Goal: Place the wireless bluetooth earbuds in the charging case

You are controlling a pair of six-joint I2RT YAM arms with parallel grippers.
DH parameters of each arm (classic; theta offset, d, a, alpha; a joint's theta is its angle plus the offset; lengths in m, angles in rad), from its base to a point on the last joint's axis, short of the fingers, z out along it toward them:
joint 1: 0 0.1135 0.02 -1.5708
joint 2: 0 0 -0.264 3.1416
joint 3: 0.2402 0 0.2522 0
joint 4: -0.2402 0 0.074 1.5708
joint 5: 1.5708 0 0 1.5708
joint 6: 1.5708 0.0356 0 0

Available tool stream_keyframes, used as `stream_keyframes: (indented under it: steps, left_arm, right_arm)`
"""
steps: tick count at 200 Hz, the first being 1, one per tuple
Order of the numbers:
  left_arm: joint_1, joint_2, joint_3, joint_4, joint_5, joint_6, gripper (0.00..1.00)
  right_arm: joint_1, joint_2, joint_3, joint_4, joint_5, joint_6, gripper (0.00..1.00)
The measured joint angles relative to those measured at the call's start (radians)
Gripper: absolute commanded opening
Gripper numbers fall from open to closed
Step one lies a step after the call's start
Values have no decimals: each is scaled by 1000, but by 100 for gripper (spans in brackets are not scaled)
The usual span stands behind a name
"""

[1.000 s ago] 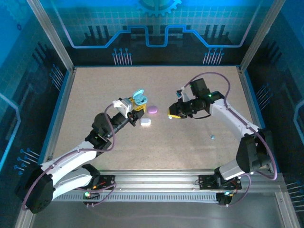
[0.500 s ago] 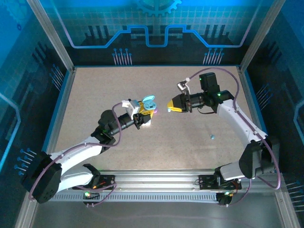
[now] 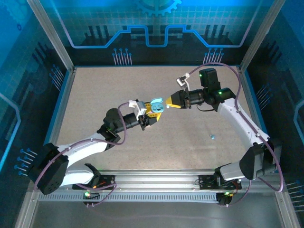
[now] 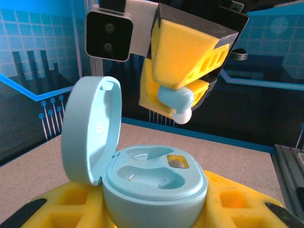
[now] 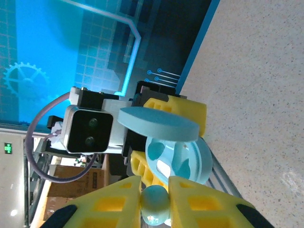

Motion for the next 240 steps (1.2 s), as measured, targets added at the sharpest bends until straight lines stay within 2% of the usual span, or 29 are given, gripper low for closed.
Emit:
stream_keyframes:
  steps: [92,240]
  left_arm:
    - [-11,56,17,62,23,-26,32]
    - [-13,61,25,74,15,-27,32]
  right_arm:
    - [39,-3,6,-1,125,-30,21]
    - [58,-27,6,33,157,-10,20]
